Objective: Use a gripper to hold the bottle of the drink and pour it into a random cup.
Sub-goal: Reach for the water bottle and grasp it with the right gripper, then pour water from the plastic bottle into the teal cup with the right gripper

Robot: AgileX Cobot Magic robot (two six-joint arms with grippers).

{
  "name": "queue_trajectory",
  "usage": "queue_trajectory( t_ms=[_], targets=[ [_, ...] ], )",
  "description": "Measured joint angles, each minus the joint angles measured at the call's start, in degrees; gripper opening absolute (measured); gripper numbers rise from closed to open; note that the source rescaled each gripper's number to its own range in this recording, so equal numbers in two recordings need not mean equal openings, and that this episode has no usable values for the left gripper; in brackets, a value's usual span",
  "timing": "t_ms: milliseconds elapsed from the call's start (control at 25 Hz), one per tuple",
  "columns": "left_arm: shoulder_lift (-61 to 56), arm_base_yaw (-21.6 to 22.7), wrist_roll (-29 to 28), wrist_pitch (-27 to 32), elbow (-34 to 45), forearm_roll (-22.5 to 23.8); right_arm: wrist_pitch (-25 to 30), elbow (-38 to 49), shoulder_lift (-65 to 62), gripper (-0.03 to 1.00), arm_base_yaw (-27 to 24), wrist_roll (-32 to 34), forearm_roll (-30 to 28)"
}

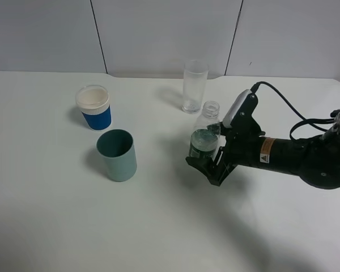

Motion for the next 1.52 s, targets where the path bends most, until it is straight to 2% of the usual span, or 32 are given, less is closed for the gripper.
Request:
queue_trajectory(
  t_ms=[280, 400, 440, 520, 640, 680, 960, 1520],
  targets=[
    [0.0, 0.0, 0.0, 0.0, 0.0, -0.1, 0.1, -2.7, 0.0, 1.0, 0.0, 0.0, -1.3],
    [0.0, 0.0, 0.0, 0.0, 0.0, -0.1, 0.1, -2.8, 0.0, 0.94, 0.0, 0.0, -1.3],
    [0.0, 0.0, 0.0, 0.0, 0.0, -0.1, 0.1, -2.8, 0.0, 0.88, 0.0, 0.0, -1.3],
    [0.0, 0.0, 0.0, 0.0, 0.0, -0.1, 0.1, -2.8, 0.0, 0.67, 0.0, 0.0, -1.4],
    [0.0, 0.0, 0.0, 0.0, 0.0, -0.1, 0.4, -2.8, 0.0, 0.1, 0.0, 0.1, -1.4],
    [0.0, 0.0, 0.0, 0.0, 0.0, -0.1, 0.5, -2.8, 0.0, 0.0, 0.0, 0.2, -1.5],
    [0.0, 0.0, 0.0, 0.0, 0.0, -0.1, 0.8, -2.9, 0.0, 0.0, 0.0, 3.1, -1.3],
    [0.0, 0.0, 0.0, 0.0, 0.0, -0.1, 1.0, -2.9, 0.0, 0.0, 0.0, 2.5, 2.2]
  ],
)
